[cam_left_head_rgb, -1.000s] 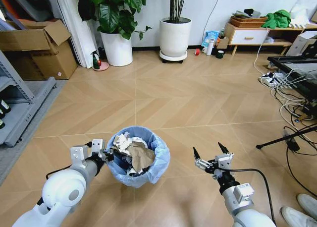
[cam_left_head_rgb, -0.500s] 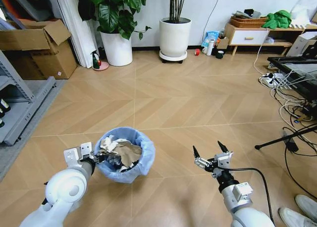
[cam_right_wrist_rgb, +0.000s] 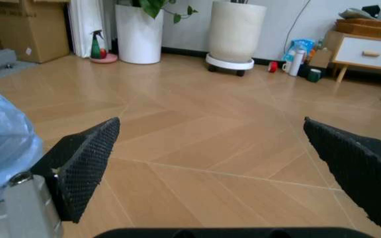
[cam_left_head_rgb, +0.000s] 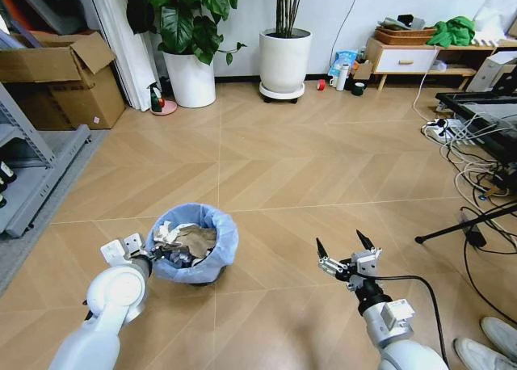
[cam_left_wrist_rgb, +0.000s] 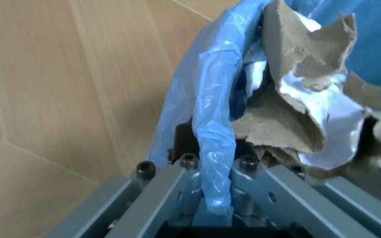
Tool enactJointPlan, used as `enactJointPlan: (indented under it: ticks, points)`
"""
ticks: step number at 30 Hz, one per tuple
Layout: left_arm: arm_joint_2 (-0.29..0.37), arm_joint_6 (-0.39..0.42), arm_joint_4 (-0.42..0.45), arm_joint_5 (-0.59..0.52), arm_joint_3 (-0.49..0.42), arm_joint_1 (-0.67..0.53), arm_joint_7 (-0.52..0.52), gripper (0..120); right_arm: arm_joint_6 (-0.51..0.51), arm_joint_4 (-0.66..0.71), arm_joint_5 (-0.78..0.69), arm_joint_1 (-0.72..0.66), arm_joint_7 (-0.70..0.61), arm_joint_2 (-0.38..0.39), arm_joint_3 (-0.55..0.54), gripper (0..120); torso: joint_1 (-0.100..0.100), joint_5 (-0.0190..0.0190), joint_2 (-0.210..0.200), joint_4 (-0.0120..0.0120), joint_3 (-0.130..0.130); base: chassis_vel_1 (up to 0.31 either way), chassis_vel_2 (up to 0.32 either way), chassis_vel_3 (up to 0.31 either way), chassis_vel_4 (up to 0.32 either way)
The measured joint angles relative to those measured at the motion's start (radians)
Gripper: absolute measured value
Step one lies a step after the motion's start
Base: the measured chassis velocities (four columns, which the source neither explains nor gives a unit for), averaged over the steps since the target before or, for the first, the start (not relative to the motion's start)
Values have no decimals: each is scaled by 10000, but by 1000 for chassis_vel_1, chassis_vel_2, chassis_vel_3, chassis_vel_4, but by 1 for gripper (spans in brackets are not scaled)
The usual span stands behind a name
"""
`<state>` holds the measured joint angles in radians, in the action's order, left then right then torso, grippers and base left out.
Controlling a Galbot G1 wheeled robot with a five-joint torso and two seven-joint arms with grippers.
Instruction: Pick up the trash bin and place the garbage on the floor into it.
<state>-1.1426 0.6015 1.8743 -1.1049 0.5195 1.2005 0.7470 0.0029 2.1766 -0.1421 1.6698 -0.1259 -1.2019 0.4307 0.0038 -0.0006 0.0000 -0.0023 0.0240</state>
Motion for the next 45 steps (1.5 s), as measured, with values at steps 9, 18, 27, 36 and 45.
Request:
enactJointPlan:
  ticks: [9,18,27,36,45]
  points:
    - [-99,-58,-808,215,186,-222,-405,0,80,-42,-8,-23,-4,32,36,100,0,-1,0,0,0,0,0,0,0]
    - [-203,-50,-1138,419,201,-219,-792,0,140,-49,-86,-55,-8,163,116,100,0,0,0,0,0,0,0,0,0]
    - [-143,-2,-1376,661,218,-238,-940,11,255,-101,-93,-56,-8,110,112,100,0,0,0,0,-1,0,0,0,0]
    - [-95,-37,-1265,756,134,-175,-930,46,298,-91,-108,-98,-3,82,134,100,0,-1,0,0,-1,0,0,0,0]
    - [17,-216,-499,945,122,114,-1076,77,320,-85,-209,-244,-4,40,180,100,0,0,0,0,-1,0,0,0,0]
